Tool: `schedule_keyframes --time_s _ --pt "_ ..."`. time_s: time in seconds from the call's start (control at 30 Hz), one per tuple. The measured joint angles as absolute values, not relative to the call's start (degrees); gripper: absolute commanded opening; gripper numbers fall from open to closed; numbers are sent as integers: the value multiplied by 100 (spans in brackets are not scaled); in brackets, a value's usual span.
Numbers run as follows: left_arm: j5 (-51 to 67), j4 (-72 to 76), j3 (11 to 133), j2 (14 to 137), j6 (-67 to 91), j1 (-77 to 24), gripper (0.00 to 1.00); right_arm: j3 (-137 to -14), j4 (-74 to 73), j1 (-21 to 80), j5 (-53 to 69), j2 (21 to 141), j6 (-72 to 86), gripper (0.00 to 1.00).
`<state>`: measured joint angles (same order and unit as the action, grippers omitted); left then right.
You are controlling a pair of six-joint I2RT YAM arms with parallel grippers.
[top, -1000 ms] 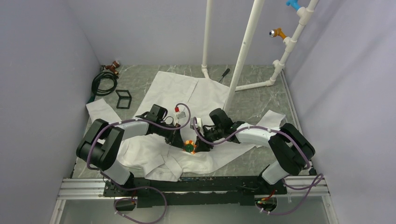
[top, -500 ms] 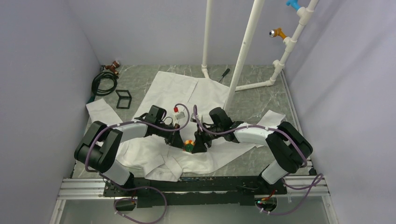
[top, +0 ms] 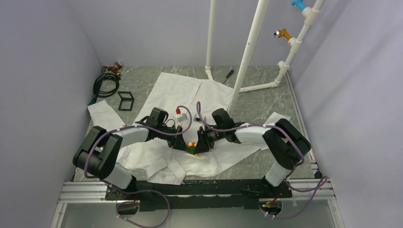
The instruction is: Remove the brooch from the garment
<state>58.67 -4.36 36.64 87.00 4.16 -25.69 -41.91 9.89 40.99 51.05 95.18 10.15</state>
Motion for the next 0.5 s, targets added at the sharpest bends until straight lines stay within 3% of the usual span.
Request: schedule_keyframes --time_s 0.27,0.33,0.4,0.5 --pt "5874 -370 3623 8670 473 -2558 1 -4206 1022 4018 5201 9594 1120 4" --pt "5887 -316 3594 8670 552 -2550 15 -4206 1044 4014 5238 9616 1140 0" --pt "5922 -231 3555 8670 639 -2519 35 -4206 1081 4005 5284 9638 1157 0" --pt "5988 99 3417 8628 923 -2377 49 -4206 1170 4003 5347 9644 1179 0"
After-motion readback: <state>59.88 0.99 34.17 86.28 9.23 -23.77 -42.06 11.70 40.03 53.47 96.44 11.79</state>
